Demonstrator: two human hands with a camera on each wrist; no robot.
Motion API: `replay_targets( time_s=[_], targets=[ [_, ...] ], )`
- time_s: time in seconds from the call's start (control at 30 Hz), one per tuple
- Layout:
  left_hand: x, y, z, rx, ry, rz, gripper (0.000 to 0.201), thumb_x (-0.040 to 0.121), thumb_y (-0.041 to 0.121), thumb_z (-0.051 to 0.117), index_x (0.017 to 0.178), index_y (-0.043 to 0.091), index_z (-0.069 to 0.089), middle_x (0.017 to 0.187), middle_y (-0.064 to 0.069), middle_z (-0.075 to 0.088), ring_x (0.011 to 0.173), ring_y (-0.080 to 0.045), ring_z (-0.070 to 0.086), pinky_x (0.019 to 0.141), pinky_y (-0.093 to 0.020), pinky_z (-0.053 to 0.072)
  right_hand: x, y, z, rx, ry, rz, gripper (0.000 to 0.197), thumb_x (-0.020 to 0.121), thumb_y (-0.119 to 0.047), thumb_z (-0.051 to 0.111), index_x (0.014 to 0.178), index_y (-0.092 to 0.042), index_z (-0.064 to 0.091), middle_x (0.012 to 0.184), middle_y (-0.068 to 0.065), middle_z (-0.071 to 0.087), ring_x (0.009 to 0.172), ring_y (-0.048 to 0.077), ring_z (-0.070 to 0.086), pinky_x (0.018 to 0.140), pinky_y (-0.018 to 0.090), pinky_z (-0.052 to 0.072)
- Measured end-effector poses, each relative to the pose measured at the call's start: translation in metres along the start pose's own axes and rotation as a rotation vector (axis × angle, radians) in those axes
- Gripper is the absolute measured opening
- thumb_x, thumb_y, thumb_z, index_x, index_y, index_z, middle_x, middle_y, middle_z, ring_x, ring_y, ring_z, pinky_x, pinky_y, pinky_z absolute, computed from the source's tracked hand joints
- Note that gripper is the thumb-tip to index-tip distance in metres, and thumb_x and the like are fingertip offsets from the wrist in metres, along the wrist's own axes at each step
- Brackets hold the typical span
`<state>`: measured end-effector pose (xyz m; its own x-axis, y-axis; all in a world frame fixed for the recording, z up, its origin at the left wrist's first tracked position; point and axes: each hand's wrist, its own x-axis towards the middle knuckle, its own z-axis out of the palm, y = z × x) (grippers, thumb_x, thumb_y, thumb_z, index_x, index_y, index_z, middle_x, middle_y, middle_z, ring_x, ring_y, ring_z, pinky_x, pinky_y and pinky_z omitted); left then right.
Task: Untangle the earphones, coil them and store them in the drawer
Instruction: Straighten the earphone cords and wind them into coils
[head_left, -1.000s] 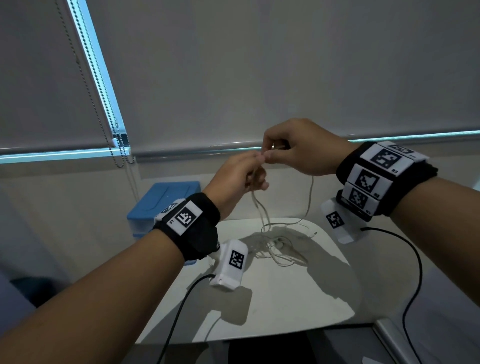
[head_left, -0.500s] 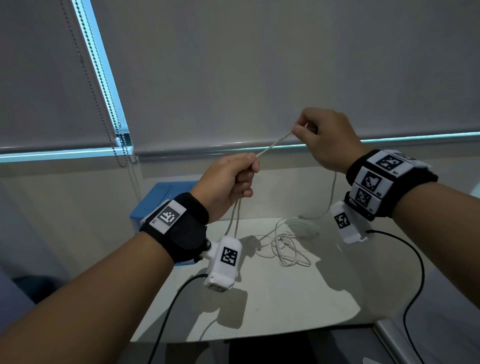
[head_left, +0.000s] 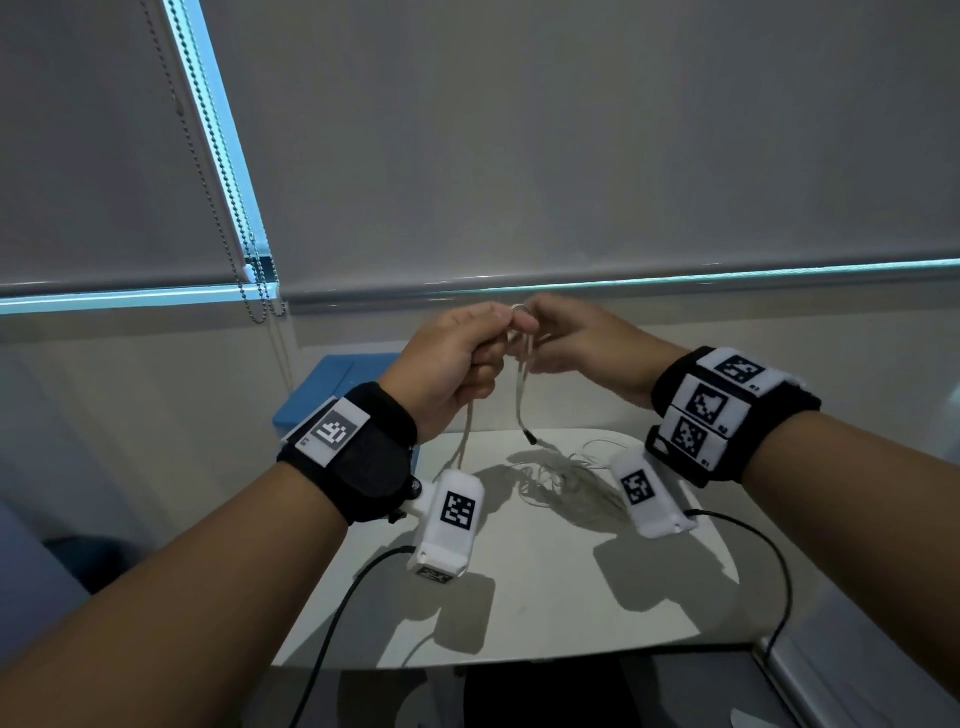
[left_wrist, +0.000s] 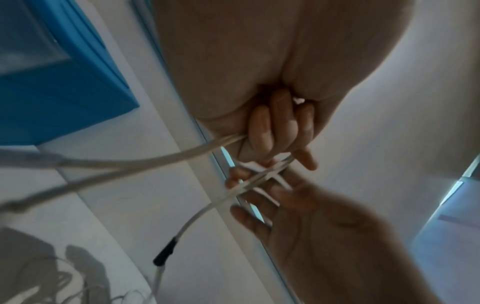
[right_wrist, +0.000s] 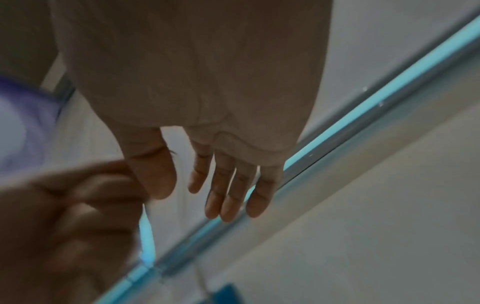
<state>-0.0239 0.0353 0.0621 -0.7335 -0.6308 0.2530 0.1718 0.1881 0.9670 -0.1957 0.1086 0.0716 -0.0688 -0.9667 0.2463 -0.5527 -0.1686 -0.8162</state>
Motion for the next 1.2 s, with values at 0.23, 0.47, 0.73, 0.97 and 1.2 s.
replay_targets(
  time_s=[0.23,0.47,0.73,0.97,1.2],
  targets=[
    [-0.003,0.009,-0.021,0.052,0.075,0.006,0.030,0.107,0.020,0.045,0.092,0.013,0.071,0.059,0.005,0.029,0.049,-0.009,0.022,0.044,-0.020,0.021,0.010,-0.027,0.012,0.093,-0.026,-0.036,0.010,0.094,-0.007,0.066,0.090,-0.014,0.060,0.068,-0.002,0.045,0.056,0.012,0.040,0.053,0.029,0.040],
    [-0.012,0.014,-0.039,0.082,0.041,-0.035,0.033,0.105,0.030,0.052,0.075,0.017,0.061,0.060,0.005,0.021,0.048,-0.009,0.017,0.041,-0.018,0.020,0.017,-0.028,-0.001,0.086,0.052,-0.125,0.019,0.098,-0.024,0.066,0.085,-0.011,0.069,0.056,-0.005,0.040,0.054,0.018,0.023,0.052,0.033,0.016],
    [-0.015,0.014,-0.045,-0.022,0.041,-0.025,0.035,0.105,0.027,0.047,0.073,0.015,0.054,0.059,0.004,0.020,0.046,-0.009,0.017,0.042,-0.022,0.016,0.014,-0.022,-0.006,-0.403,0.060,-0.209,0.030,0.102,-0.037,0.056,0.084,-0.022,0.072,0.069,0.004,0.051,0.064,0.017,0.046,0.064,0.032,0.041],
    [-0.015,0.015,-0.049,-0.170,0.051,0.074,0.029,0.107,0.019,0.039,0.094,0.009,0.064,0.055,0.006,0.032,0.042,-0.006,0.022,0.043,-0.021,0.017,-0.003,-0.011,-0.013,-0.504,0.082,-0.119,0.034,0.107,-0.037,0.044,0.091,-0.022,0.070,0.088,0.019,0.064,0.090,0.036,0.062,0.070,0.033,0.043],
    [-0.017,0.031,-0.041,-0.200,0.083,0.124,0.033,0.108,0.016,0.037,0.126,0.006,0.063,0.058,0.006,0.033,0.043,-0.005,0.021,0.046,-0.022,0.014,-0.007,-0.006,-0.001,-0.517,0.084,-0.139,0.033,0.108,-0.033,0.043,0.093,-0.022,0.070,0.086,0.013,0.064,0.084,0.027,0.060,0.071,0.033,0.042]
  ],
)
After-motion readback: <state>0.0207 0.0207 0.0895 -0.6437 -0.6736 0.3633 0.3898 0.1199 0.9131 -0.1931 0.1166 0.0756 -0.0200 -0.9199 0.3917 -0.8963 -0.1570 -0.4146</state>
